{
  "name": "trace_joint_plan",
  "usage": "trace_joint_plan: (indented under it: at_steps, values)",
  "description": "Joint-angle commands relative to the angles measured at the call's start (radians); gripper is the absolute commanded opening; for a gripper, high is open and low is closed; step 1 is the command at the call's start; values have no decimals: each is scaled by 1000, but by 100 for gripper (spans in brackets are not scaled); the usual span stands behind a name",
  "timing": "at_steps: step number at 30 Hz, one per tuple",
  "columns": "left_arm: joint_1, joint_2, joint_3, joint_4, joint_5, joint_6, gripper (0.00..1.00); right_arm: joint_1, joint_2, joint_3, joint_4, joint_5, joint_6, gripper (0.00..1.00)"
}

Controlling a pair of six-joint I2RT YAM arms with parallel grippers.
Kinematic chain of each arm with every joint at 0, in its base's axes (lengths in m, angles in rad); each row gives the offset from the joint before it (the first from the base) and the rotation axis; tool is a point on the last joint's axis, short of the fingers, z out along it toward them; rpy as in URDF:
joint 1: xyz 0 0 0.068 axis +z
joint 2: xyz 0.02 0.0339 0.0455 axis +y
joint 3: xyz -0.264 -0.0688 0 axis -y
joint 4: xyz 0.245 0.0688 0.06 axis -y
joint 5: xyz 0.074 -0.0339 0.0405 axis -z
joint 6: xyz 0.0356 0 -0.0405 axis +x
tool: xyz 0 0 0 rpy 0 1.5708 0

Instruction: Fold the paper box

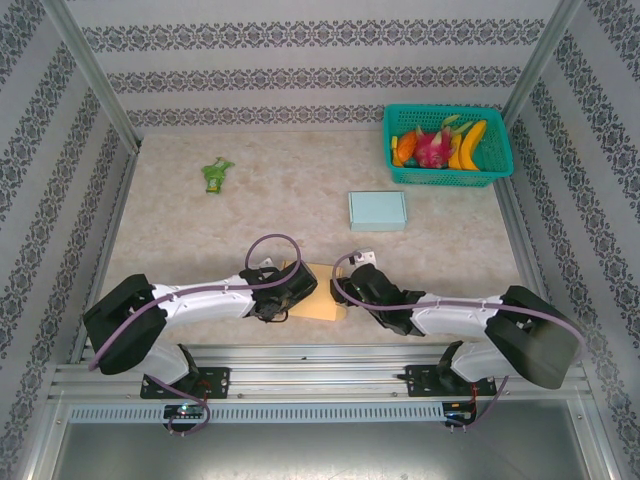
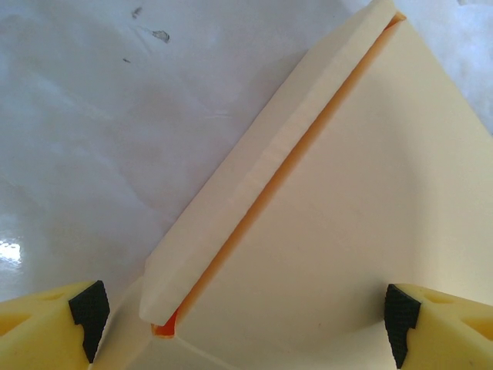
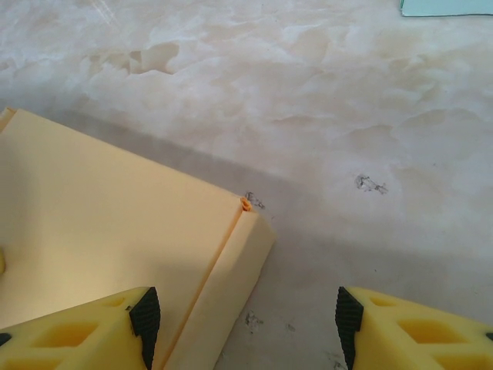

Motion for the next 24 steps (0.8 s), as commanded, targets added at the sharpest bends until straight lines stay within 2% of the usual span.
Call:
trace_joint_plan:
  at_steps: [1, 8, 13, 17, 24]
  values:
    - [-14, 17, -42, -47, -4, -21, 92, 15, -46, -17, -30, -15, -13, 64]
    - [-14, 15, -51, -43, -7, -25, 92, 34, -158, -39, -90, -15, -17, 61]
    - [-14, 25, -51, -38, -4, -25, 91, 82, -255, -40, -171, 22, 3, 57]
    - [-14, 35, -50, -31, -1, -24, 92, 127, -325, -110, -182, 42, 54, 55]
    - [-14, 46, -41, -29, 2, -20, 91, 216, -338, -160, -154, 58, 127, 54]
